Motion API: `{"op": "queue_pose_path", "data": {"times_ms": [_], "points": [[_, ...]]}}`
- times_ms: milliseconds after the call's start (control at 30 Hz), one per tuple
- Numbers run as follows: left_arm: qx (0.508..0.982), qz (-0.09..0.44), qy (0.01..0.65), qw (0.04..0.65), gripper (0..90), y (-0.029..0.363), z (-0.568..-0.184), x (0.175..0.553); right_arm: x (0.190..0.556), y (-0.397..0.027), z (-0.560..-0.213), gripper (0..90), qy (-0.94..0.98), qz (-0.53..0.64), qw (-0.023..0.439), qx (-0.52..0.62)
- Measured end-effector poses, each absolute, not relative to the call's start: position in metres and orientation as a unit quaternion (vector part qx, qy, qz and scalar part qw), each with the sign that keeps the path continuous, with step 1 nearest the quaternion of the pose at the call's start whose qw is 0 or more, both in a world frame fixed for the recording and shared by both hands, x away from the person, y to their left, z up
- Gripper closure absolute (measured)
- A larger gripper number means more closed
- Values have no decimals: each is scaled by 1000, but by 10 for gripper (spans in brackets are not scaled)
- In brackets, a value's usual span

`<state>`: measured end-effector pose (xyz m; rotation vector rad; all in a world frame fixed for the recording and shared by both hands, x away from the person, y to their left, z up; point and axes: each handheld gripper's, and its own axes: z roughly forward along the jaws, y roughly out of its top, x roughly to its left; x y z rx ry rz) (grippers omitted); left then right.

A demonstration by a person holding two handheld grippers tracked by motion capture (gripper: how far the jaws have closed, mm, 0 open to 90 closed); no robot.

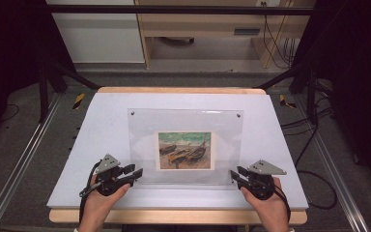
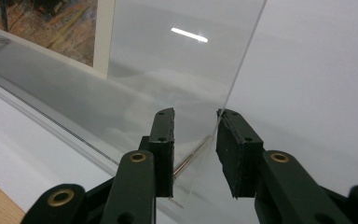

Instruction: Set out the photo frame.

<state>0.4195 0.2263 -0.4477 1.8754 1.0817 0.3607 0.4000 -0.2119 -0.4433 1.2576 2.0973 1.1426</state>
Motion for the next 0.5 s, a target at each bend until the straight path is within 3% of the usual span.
{"op": "queue_pose_path", "data": {"times_ms": [500], "points": [[762,149,437,453,586,226,-449,415,396,-211,-445,691,759,410,224,454]]}}
